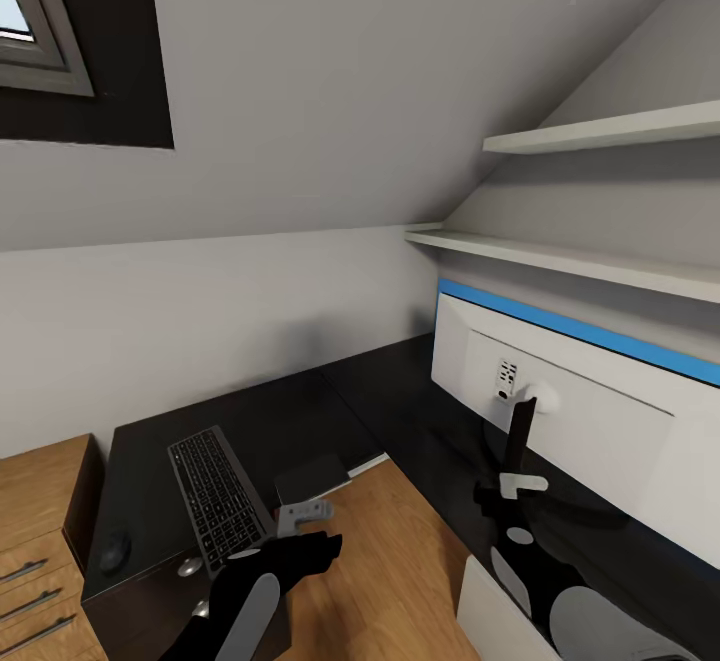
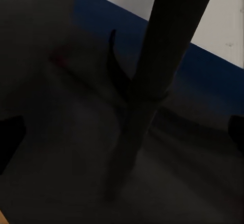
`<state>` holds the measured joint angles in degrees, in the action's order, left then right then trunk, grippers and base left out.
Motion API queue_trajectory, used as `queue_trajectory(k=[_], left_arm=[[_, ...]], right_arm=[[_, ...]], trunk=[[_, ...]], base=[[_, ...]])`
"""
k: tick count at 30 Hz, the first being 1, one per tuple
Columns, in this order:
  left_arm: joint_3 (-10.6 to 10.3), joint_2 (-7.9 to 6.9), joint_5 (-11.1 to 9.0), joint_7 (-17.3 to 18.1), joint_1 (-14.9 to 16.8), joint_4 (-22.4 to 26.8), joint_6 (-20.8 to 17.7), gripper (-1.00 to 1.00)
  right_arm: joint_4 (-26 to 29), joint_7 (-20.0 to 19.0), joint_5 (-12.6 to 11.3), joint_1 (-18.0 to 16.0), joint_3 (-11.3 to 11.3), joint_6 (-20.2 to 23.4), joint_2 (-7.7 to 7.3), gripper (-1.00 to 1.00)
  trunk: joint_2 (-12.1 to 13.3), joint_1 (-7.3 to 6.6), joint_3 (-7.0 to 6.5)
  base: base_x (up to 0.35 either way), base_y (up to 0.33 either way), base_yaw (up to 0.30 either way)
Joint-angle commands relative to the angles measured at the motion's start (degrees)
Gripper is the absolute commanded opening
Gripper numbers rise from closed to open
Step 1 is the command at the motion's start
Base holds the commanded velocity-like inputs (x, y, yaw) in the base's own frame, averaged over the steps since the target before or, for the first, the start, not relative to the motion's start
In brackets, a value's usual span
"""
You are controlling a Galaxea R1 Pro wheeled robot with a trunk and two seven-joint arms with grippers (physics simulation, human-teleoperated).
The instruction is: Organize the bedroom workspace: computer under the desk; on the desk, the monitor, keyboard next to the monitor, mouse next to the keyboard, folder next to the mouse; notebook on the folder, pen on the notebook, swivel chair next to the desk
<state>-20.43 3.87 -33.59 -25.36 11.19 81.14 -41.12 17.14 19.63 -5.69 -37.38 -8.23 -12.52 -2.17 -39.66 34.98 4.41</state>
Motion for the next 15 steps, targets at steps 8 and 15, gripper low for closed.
queue_trajectory(k=[8, 15], left_arm=[[-0.3, 0.0, -0.6, -0.6, 0.1, 0.1, -0.1, 1.0], [-0.3, 0.0, -0.7, -0.6, 0.1, 0.0, -0.1, 1.0]], right_arm=[[0.0, 0.3, -0.7, -0.1, -0.4, -0.2, -1.1, 1.0], [0.1, 0.3, -0.8, -0.2, -0.1, -0.2, -1.97, 1.0]], trunk=[[-0.1, 0.02, 0.1], [-0.1, 0.02, 0.1]], base=[[0.0, 0.0, 0.0], [0.078, -0.042, 0.0]])
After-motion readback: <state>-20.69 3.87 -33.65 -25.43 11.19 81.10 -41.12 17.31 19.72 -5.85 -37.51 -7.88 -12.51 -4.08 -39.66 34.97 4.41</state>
